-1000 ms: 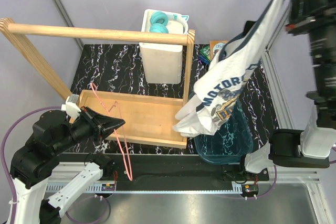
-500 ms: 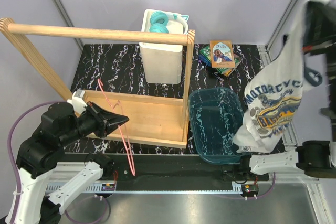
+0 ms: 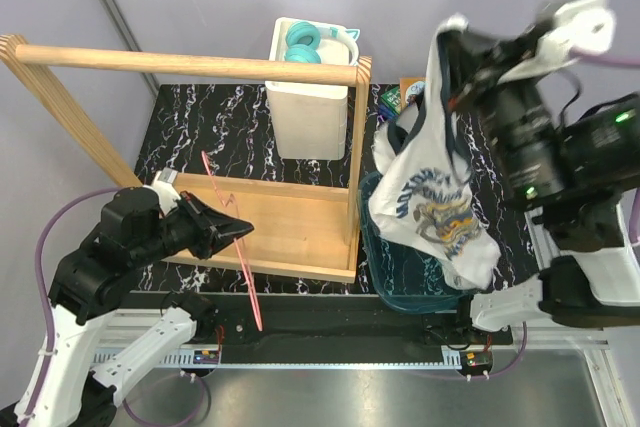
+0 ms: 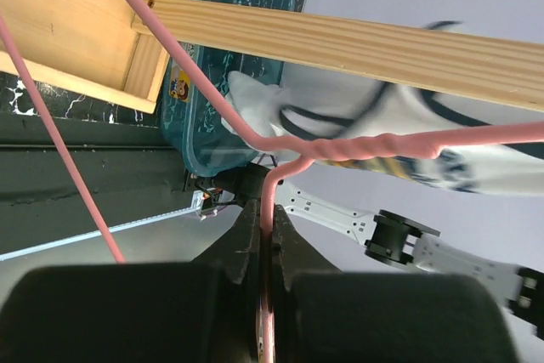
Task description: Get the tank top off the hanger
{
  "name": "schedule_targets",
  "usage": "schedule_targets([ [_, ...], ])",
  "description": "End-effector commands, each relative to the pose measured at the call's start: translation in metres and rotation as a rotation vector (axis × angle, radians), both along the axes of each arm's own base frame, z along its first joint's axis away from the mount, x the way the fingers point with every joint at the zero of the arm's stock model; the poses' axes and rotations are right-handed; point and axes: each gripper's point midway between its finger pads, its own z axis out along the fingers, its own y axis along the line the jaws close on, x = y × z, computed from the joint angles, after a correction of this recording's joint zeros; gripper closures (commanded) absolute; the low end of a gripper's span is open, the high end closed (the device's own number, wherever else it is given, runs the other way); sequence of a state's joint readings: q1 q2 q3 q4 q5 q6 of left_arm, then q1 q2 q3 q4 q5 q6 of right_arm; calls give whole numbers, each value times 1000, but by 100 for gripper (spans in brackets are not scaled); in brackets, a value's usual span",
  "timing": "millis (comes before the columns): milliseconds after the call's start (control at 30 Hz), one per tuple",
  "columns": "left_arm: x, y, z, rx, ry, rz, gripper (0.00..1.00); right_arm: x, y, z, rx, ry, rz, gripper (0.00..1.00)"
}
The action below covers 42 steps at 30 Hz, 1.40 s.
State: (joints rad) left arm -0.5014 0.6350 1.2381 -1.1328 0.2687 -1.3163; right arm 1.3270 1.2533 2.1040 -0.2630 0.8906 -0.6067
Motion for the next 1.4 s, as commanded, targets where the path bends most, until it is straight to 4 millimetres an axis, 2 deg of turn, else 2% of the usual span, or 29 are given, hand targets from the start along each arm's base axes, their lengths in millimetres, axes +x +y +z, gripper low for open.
schedule_targets([
  [0,-3,0,17,-54,-92,-7,100,-18,-32,104,145,-247,2,100],
  [100,-8,6,21,-76,-110,19,100,-26,-35,126,167,-339,7,100],
  [200,-11,11,20,-93,-115,47,100,-31,-33,133,190,-384,30,100],
  [367,-16,14,18,-109,-108,55,100,-23,-23,121,133,-348,-3,100],
  [467,-15,14,18,-105,-107,55,100,-16,-19,99,108,-275,-7,100],
  [500,-13,12,16,-97,-105,51,100,-13,-19,82,92,-238,-11,100],
  [567,-13,11,16,-92,-102,41,100,-10,-26,68,158,-199,-25,100],
  [600,-12,10,16,-85,-103,38,100,-5,-27,41,123,-145,-51,100],
  [667,-12,9,15,-81,-98,27,100,0,-30,12,137,-68,-76,100],
  [700,-11,7,15,-74,-98,19,100,3,-36,-20,110,-4,-118,100],
  [733,-10,7,15,-72,-98,16,100,5,-40,-36,128,37,-134,100],
  [767,-10,6,15,-69,-99,12,100,4,-49,-61,117,73,-157,100],
  [800,-10,6,15,-67,-97,10,100,4,-61,-77,151,119,-194,100],
  [867,-9,5,13,-66,-92,5,100,3,-76,-99,166,154,-223,100],
  [900,-9,3,13,-66,-90,-1,100,-3,-103,-102,221,171,-250,100],
  [967,-8,1,13,-65,-89,-13,100,-8,-130,-105,257,185,-280,100],
  [1067,-5,-3,17,-65,-95,-27,100,-11,-146,-111,221,211,-302,100],
  [1200,-2,-4,22,-61,-113,-33,100,-9,-132,-136,136,258,-306,100],
  [1267,-2,-3,24,-62,-119,-28,100,-6,-118,-162,60,281,-304,100],
  [1300,-3,-2,23,-63,-120,-25,100,-6,-110,-172,108,302,-284,100],
  [1333,-3,-2,21,-64,-113,-23,100,-5,-100,-193,48,325,-275,100],
  [1367,-4,-1,21,-69,-117,-22,100,-5,-83,-206,113,363,-212,100],
])
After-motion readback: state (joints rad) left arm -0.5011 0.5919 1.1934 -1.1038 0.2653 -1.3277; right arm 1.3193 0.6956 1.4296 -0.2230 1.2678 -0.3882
